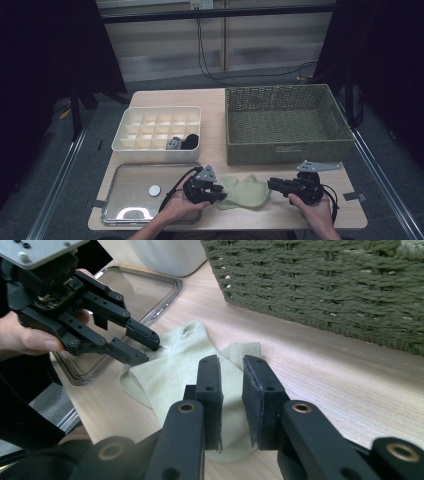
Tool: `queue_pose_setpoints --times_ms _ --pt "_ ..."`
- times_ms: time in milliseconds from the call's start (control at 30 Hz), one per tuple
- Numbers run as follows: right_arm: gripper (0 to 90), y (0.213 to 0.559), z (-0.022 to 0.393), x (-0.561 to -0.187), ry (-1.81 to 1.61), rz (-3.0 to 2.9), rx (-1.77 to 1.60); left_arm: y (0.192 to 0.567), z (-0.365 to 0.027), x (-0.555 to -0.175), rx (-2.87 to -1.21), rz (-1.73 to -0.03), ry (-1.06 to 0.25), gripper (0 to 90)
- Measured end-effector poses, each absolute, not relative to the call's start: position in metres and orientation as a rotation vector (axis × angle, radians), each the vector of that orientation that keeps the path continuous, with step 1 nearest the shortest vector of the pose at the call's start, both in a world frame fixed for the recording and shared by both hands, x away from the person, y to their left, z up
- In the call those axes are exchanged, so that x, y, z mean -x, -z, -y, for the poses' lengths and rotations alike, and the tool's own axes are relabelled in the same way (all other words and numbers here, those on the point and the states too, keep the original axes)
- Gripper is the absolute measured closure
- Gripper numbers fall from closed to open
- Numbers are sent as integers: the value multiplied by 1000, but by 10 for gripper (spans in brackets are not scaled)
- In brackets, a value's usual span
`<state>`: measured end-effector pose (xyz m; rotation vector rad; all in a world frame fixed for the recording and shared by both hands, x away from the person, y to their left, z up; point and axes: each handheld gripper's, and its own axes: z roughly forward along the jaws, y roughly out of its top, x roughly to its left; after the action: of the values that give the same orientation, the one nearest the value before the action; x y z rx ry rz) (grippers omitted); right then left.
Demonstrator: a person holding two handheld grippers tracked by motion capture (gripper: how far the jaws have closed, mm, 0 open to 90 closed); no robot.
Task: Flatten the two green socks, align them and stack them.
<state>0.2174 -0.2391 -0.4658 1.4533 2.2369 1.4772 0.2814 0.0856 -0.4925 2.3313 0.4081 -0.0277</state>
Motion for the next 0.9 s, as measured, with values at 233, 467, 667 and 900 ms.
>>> queue_pose_setpoints --times_ms 233,467,667,900 --pt "779 470 233 -220 -1452 -2289 -1451 494 -85 -283 -2317 -422 16 685" --pt "791 472 227 -226 -1441 -2312 -1444 495 -80 -286 -2300 -443 12 685" --pt "793 472 212 -232 -1435 -2354 -1414 494 -70 -286 -2316 -419 16 673" --pt "782 473 180 -242 -1416 -2450 -1345 482 -83 -287 -2263 -447 18 635"
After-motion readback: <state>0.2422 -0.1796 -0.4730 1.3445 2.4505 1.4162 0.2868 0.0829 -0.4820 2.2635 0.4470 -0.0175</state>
